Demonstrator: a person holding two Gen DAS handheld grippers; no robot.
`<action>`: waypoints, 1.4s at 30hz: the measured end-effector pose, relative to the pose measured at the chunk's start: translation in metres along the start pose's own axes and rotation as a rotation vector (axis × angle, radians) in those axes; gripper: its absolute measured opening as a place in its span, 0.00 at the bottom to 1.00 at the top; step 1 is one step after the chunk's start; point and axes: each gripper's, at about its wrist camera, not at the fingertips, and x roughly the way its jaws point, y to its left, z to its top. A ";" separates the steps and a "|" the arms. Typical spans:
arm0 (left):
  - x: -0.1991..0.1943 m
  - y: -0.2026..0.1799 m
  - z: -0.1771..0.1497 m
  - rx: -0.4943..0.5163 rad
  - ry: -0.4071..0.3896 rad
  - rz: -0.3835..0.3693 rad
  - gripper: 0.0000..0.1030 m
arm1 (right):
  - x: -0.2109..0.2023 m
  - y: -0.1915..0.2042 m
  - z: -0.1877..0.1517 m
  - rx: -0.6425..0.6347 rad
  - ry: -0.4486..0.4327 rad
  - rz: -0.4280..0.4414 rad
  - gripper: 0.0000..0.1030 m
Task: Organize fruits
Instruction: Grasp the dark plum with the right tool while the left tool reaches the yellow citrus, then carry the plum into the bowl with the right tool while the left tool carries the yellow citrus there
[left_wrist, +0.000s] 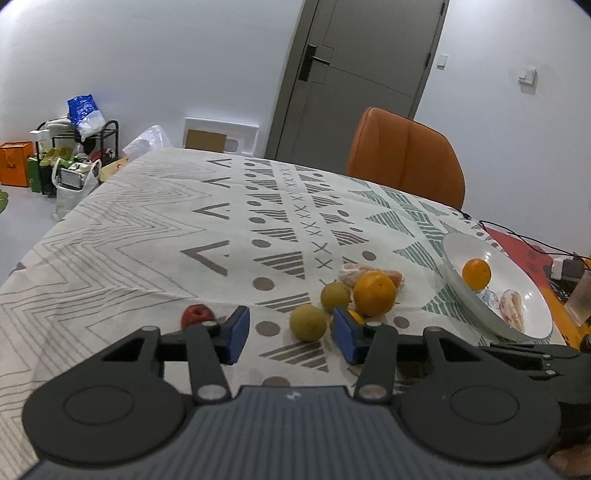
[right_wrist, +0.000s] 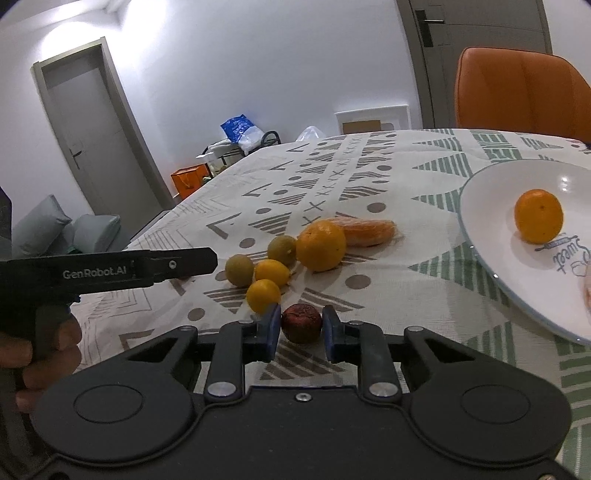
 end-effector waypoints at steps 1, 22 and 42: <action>0.002 -0.001 0.000 0.000 0.002 -0.003 0.45 | -0.001 0.000 0.001 0.000 -0.001 -0.002 0.22; 0.020 0.000 -0.003 -0.033 0.029 -0.041 0.23 | -0.019 -0.018 0.006 0.028 -0.049 -0.061 0.22; 0.005 -0.033 0.007 0.027 -0.017 -0.041 0.23 | -0.046 -0.034 0.006 0.060 -0.138 -0.104 0.22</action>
